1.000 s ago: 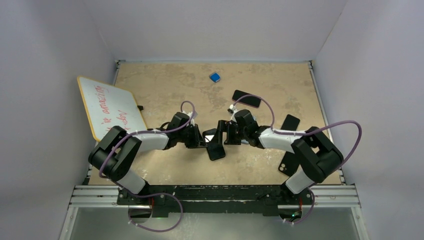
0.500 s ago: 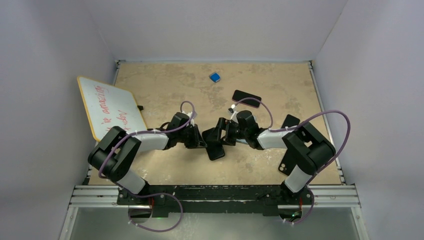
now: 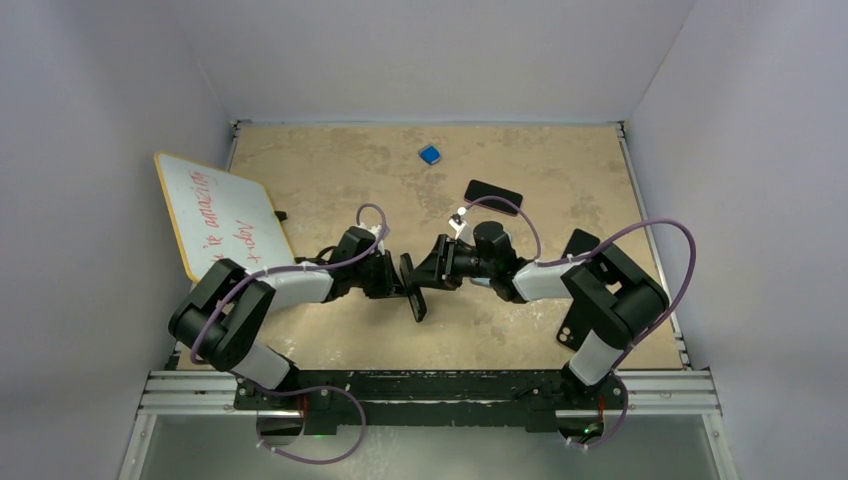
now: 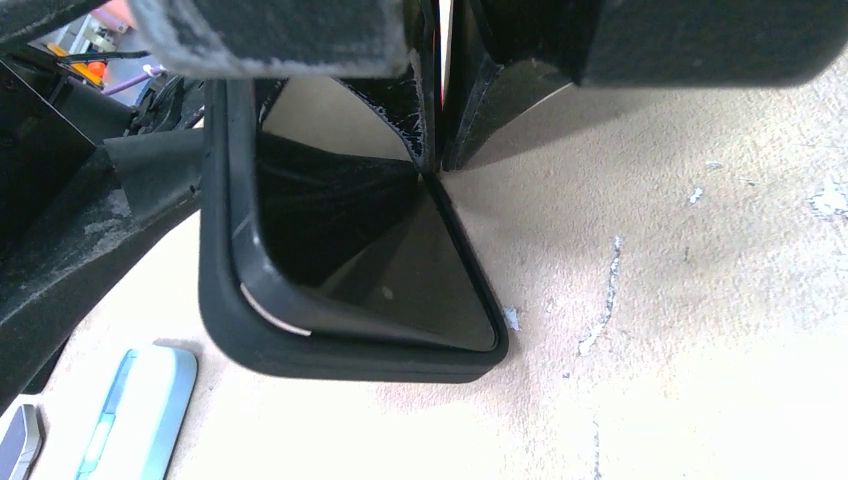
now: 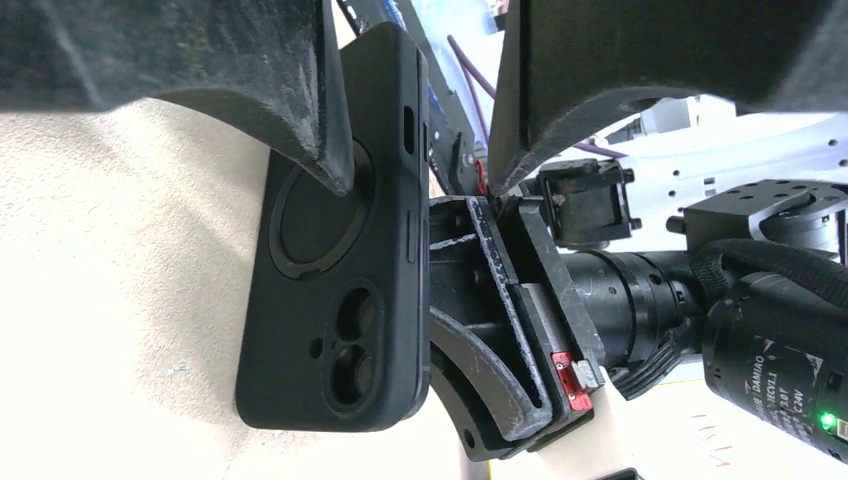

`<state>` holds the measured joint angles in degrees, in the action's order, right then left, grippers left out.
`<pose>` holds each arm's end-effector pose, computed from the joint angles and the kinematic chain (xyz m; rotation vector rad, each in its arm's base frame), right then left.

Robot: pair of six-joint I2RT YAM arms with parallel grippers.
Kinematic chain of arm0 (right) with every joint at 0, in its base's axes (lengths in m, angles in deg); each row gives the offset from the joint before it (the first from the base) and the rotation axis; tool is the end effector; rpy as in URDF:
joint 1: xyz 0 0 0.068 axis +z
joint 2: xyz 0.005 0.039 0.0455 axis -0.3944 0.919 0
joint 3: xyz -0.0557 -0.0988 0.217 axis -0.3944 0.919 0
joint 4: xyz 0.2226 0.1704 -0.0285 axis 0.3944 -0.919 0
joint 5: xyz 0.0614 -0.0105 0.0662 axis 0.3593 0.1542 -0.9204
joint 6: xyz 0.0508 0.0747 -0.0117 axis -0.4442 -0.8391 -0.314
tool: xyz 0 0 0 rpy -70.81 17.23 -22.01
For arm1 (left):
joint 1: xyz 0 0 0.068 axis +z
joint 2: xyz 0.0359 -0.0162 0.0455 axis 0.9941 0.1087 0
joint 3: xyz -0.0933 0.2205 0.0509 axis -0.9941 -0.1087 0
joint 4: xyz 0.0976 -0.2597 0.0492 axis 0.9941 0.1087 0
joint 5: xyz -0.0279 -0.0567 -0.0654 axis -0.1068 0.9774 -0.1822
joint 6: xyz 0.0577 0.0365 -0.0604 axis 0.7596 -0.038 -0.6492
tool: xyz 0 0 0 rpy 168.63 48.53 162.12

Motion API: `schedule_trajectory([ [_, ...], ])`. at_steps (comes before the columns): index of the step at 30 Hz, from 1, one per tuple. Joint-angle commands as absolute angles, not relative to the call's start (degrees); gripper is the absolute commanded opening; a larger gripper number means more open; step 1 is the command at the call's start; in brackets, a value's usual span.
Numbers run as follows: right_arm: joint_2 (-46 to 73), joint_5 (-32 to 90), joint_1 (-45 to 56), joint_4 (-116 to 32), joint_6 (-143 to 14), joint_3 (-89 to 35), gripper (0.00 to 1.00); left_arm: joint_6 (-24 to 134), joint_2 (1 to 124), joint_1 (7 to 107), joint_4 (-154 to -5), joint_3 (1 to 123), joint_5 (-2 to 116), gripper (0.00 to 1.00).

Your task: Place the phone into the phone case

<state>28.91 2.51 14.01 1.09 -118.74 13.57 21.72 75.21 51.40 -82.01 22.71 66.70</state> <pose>0.2602 0.2551 0.0978 -0.0204 2.2365 1.6300 0.2491 -0.1877 0.0488 -0.1281 2.6338 -0.9227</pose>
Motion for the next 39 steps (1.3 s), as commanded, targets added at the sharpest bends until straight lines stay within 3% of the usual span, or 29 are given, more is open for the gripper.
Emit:
schedule_trajectory([
  [1,29.05,1.57,14.30,1.25,-117.65,13.96,0.52,24.42,74.23,51.78,-79.21,21.61,63.51,0.08],
  [7,28.80,3.01,14.33,-5.55,-112.92,11.51,0.66,24.46,72.83,51.75,-78.60,22.15,63.71,0.11],
  [14,27.68,4.54,14.36,-12.23,-108.63,9.44,0.66,25.43,72.51,51.68,-77.39,24.21,64.01,0.15],
  [19,28.60,4.86,14.30,-13.08,-107.45,8.06,0.53,25.92,73.88,51.68,-77.41,24.94,64.90,0.16],
  [23,27.59,7.38,14.35,-16.37,-105.07,7.86,0.22,26.58,74.38,51.69,-77.46,25.05,64.87,0.17],
  [27,26.70,8.67,14.35,-17.45,-103.49,7.56,0.00,26.02,75.33,51.69,-78.68,24.56,65.69,0.17],
  [32,23.58,10.30,14.35,-18.76,-103.13,8.74,0.00,25.88,74.04,51.73,-79.27,23.94,67.45,0.18],
  [39,17.51,12.07,13.91,-19.01,-105.21,8.84,0.00,25.31,62.83,55.03,-79.22,23.59,74.85,0.42],
])
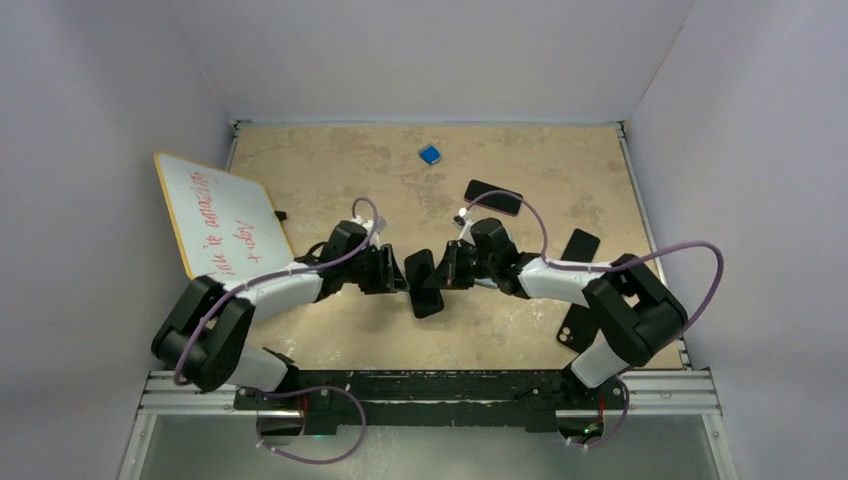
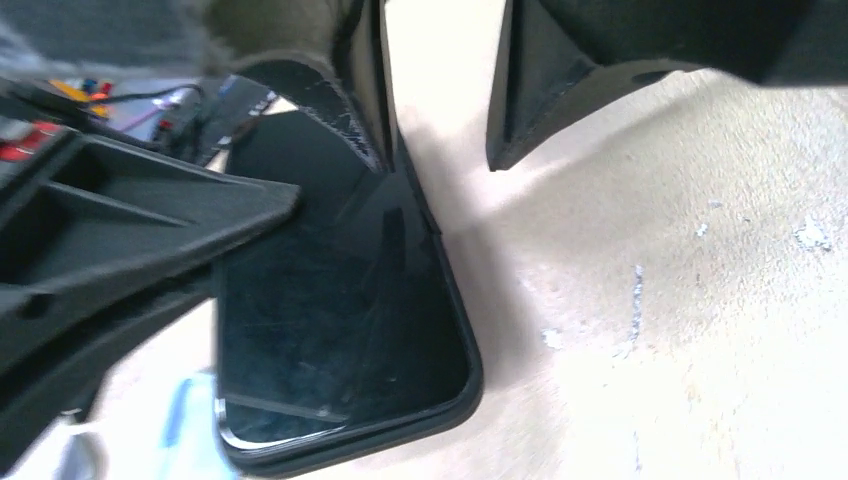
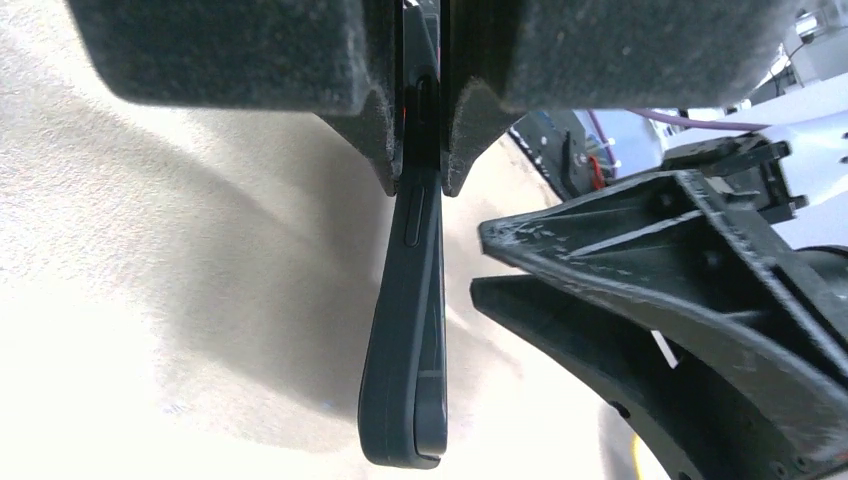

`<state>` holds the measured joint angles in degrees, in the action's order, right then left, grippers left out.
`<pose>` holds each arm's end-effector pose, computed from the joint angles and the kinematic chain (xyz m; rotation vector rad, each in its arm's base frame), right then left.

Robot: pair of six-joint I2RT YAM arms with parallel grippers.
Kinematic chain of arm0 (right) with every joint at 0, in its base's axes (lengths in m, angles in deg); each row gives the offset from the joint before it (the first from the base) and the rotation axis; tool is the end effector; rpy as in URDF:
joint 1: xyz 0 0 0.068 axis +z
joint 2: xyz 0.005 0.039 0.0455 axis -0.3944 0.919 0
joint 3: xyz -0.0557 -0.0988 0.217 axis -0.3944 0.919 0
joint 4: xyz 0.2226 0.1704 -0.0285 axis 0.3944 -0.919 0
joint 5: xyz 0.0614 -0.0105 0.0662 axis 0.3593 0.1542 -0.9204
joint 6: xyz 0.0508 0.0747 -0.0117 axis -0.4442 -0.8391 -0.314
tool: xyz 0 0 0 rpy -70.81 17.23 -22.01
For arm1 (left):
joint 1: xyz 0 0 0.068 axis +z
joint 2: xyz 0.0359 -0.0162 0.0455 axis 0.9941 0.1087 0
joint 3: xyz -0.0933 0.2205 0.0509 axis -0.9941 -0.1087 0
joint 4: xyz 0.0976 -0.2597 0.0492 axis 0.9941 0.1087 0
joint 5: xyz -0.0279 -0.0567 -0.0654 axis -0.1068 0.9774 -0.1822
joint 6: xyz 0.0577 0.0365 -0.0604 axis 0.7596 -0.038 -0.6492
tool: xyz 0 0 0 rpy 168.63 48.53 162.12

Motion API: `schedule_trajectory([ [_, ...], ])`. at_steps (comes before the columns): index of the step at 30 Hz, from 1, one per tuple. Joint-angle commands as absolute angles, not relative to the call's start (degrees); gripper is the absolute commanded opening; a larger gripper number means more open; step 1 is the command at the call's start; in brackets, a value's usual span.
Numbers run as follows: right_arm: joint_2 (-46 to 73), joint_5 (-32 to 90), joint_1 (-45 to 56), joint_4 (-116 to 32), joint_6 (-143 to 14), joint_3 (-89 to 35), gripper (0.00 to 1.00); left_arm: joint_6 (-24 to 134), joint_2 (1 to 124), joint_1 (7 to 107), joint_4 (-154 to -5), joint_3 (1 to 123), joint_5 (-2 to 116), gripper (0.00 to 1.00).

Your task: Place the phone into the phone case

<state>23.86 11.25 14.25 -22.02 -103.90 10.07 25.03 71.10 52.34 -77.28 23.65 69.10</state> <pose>0.2636 0.2460 0.0927 -0.1069 2.3879 1.2582 0.2491 -0.1855 0.0675 -0.0513 2.6234 -0.9493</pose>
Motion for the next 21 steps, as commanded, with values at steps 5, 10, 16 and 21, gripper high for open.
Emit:
schedule_trajectory([
  [5,8.20,13.72,13.00,-19.02,-106.13,9.34,0.00,20.31,50.44,59.58,-86.45,21.32,83.46,0.64],
  [10,-0.50,11.62,12.68,-14.16,-106.71,10.31,0.00,12.84,45.25,61.08,-95.33,20.92,90.11,0.73],
  [16,-3.87,7.24,12.61,-6.04,-111.59,12.04,0.00,5.35,45.58,61.08,-109.71,19.20,95.26,0.76],
  [21,-2.40,4.03,12.57,3.46,-116.94,14.01,0.00,-1.97,49.42,61.00,-123.07,17.24,98.56,0.73],
])
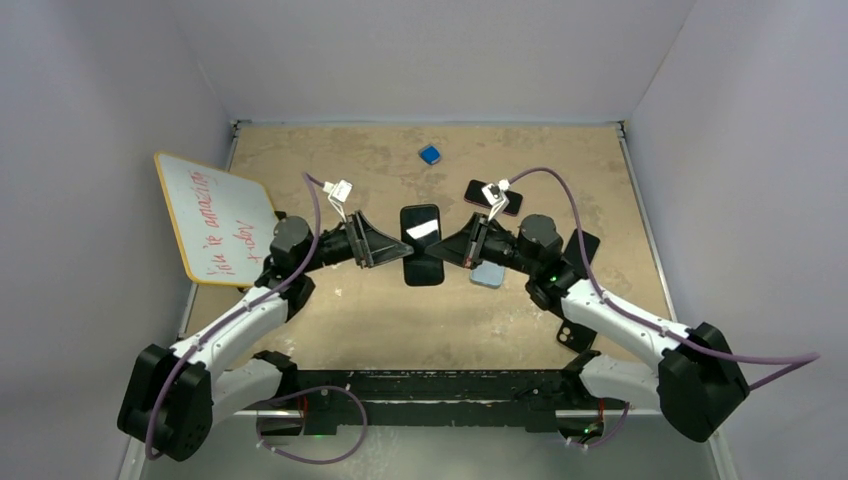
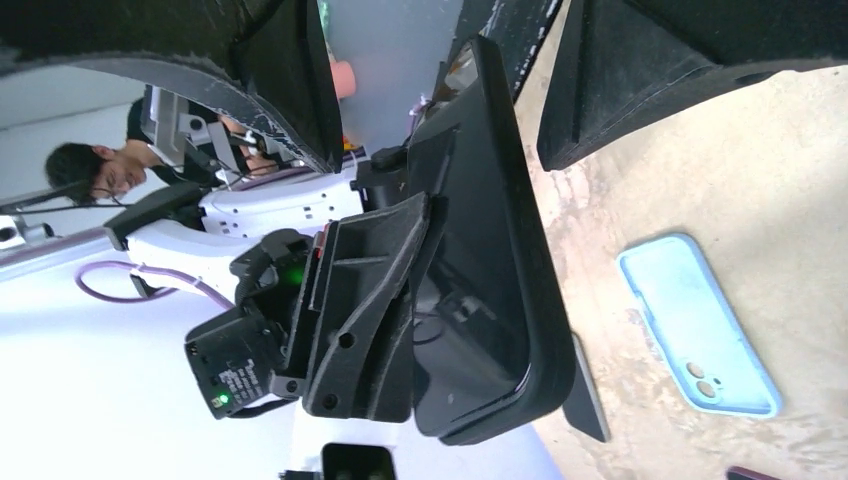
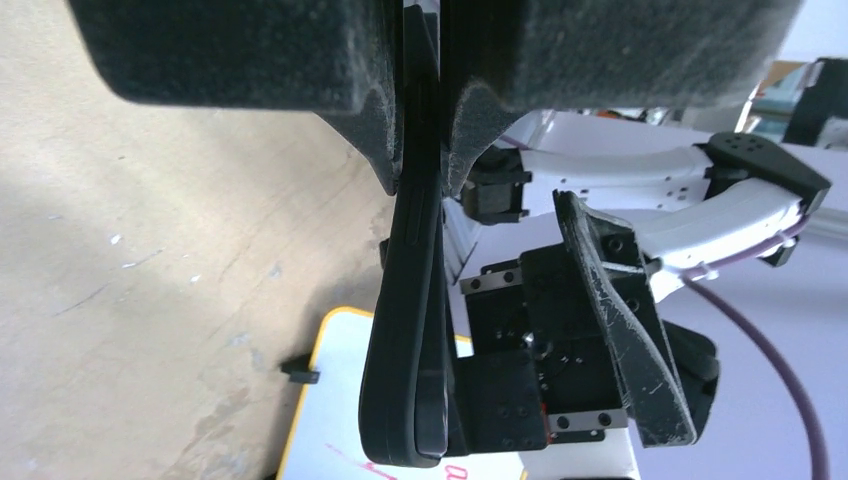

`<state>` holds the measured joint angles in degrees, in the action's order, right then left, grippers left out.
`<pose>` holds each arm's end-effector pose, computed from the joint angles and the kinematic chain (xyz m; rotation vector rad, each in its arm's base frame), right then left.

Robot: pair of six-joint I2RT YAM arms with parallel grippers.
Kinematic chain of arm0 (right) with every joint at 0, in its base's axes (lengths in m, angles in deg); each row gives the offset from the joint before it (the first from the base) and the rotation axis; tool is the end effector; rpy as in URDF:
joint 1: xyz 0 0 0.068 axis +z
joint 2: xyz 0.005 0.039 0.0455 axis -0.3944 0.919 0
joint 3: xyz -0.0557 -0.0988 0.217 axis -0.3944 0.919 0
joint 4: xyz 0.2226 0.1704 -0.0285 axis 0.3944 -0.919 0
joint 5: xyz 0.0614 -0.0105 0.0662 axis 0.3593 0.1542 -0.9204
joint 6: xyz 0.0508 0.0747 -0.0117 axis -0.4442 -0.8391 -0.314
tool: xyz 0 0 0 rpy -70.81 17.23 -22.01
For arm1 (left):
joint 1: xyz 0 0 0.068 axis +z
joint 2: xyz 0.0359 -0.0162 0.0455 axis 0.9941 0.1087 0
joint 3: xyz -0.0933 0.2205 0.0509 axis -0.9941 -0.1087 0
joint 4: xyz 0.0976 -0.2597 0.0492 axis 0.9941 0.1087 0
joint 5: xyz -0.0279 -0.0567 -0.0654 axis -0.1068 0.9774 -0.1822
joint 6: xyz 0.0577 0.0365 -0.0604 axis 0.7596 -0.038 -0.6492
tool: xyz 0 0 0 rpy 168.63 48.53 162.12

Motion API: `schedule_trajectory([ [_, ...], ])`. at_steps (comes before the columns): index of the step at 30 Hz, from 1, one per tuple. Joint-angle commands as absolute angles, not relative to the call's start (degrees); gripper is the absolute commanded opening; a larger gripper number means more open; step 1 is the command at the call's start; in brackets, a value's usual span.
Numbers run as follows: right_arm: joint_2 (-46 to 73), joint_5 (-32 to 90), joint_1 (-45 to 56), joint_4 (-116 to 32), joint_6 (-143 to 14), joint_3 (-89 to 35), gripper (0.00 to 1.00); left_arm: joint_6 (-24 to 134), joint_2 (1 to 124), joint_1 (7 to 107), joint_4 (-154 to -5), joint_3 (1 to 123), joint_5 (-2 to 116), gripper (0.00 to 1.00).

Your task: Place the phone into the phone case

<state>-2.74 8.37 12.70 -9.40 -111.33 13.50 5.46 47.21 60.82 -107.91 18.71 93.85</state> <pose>0.2421 0.2230 0.2544 -0.1815 1.7561 1.5690 0.2471 -0.1674 0.2312 0.1185 1.8704 -1.6892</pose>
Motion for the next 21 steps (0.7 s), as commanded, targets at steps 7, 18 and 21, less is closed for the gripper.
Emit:
schedule_trajectory([
  [7,0.35,1.84,12.55,8.05,-119.38,14.31,0.00,-1.85,52.60,60.47,-124.76,15.63,98.34,0.67],
  [18,2.53,-1.32,12.55,8.12,-120.69,13.67,0.14,-3.20,56.90,60.47,-129.37,15.35,98.51,0.01],
  [21,1.26,-2.19,12.59,5.54,-120.01,15.05,0.35,-5.37,58.11,60.47,-134.58,14.53,99.68,0.00],
])
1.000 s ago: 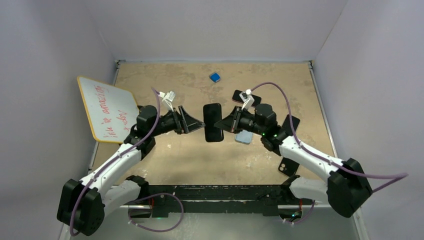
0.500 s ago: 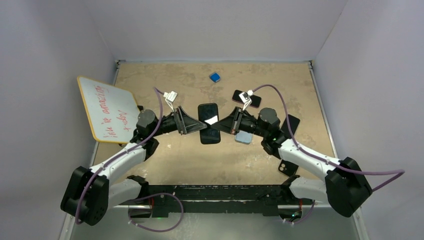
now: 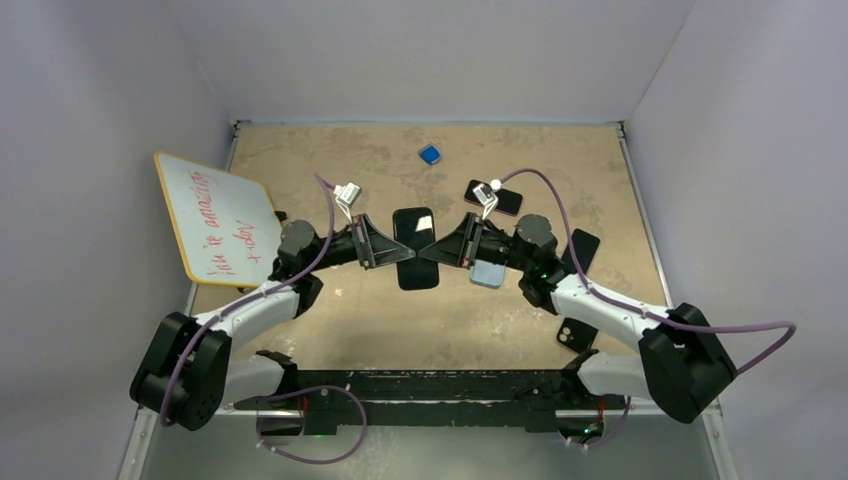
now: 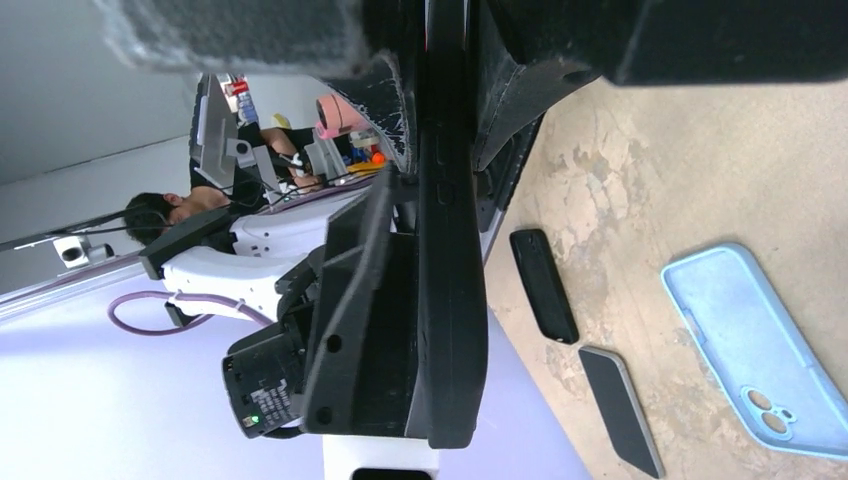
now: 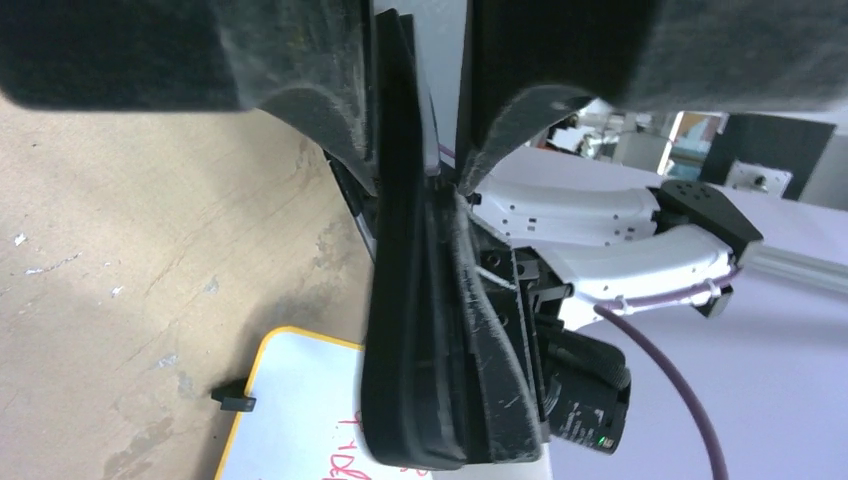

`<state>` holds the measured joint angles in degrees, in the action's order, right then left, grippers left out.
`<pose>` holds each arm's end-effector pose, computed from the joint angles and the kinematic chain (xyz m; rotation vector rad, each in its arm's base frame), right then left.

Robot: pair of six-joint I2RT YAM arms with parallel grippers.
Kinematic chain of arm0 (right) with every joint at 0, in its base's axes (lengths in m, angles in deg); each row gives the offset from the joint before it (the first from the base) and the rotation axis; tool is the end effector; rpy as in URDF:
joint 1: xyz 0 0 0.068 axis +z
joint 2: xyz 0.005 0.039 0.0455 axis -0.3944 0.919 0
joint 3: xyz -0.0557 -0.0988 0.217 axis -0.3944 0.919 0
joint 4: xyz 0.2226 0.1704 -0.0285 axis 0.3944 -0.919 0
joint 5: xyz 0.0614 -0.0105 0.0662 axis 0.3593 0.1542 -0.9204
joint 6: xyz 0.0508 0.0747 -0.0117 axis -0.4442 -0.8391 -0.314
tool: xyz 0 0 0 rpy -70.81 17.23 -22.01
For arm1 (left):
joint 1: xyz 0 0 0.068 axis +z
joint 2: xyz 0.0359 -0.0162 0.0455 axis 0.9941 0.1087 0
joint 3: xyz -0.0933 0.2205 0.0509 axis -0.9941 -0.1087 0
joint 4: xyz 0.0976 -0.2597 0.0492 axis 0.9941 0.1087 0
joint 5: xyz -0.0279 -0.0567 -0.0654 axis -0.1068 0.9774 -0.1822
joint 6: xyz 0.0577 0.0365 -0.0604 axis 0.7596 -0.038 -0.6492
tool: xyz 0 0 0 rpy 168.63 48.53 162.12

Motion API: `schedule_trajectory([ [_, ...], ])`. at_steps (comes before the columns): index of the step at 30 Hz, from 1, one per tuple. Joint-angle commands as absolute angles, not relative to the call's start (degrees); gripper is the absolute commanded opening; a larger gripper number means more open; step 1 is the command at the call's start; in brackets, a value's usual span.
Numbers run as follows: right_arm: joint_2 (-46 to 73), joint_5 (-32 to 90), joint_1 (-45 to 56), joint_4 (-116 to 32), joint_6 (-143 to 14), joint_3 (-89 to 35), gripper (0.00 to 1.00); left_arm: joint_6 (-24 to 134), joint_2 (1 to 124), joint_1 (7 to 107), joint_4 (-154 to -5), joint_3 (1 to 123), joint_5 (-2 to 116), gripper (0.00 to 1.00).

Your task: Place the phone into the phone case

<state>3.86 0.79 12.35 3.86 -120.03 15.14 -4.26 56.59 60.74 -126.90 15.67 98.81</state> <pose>0.2416 0.2315 0.2398 -0.2112 1.7407 1.7727 0.2489 -0.1738 0.2084 0.1256 1.8433 -1.8595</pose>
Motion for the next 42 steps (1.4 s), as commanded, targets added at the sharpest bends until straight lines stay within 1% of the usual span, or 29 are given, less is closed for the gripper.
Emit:
schedule_trajectory([
  [1,0.69,-2.26,12.55,4.61,-119.58,15.61,0.43,-5.49,58.11,60.47,-134.85,14.53,99.70,0.00],
  [4,-0.47,-3.04,12.56,-0.31,-116.98,16.79,0.61,-4.24,57.58,60.47,-133.88,14.77,99.01,0.00],
  [6,-0.38,-4.80,12.55,-2.33,-116.01,17.38,0.68,-4.13,57.33,60.47,-134.14,15.03,98.93,0.00],
  [10,-0.68,-7.05,12.55,-2.55,-115.66,17.90,0.73,-4.92,56.89,60.47,-136.80,15.09,98.95,0.00],
  [13,-1.06,-6.35,12.60,-4.93,-114.43,17.41,0.78,-4.85,56.81,60.47,-138.41,15.02,98.48,0.00],
  [17,-0.45,-7.47,12.57,-3.95,-115.63,17.28,0.76,-5.65,57.59,60.47,-140.54,15.19,98.30,0.00],
  [21,0.84,-9.58,12.71,1.33,-119.49,18.23,0.71,-5.05,57.76,60.47,-138.82,14.84,96.77,0.00],
  [24,0.41,-9.24,12.59,0.63,-119.69,18.91,0.67,-5.21,58.48,60.47,-138.97,14.64,96.21,0.00],
  [30,0.26,-8.55,12.62,-5.26,-119.72,17.71,0.50,-4.06,58.57,60.47,-137.32,14.29,95.43,0.00],
  [31,0.17,-8.37,12.59,-5.67,-120.02,17.59,0.45,-3.65,58.59,60.47,-136.82,14.25,95.50,0.00],
  [32,0.08,-8.14,12.61,-6.33,-120.17,17.35,0.39,-3.12,58.59,60.47,-136.23,14.24,95.66,0.00],
  [33,0.00,-8.03,12.63,-7.08,-120.43,17.06,0.29,-2.47,58.41,60.47,-135.16,14.36,95.68,0.00],
  [35,-0.34,-7.56,12.59,-9.09,-121.77,16.84,0.11,1.44,57.56,60.47,-129.91,15.16,95.34,0.00],
  [36,-0.75,-6.34,12.56,-11.02,-122.22,16.69,0.07,4.58,56.89,60.47,-125.32,16.11,94.93,0.00],
  [38,-1.85,-2.71,12.55,-17.84,-120.06,15.23,0.03,13.75,55.29,60.28,-111.68,19.53,92.86,0.00],
  [40,-2.88,-0.52,12.55,-21.31,-118.52,14.06,0.01,21.92,53.90,59.63,-98.75,22.89,89.48,0.00],
  [41,-3.23,-0.24,12.55,-21.31,-118.53,14.03,0.00,23.78,53.59,59.60,-95.29,23.92,89.07,0.00],
  [42,-3.53,-0.17,12.55,-21.09,-118.44,13.90,0.00,24.41,53.41,59.59,-94.83,24.17,89.72,0.00],
])
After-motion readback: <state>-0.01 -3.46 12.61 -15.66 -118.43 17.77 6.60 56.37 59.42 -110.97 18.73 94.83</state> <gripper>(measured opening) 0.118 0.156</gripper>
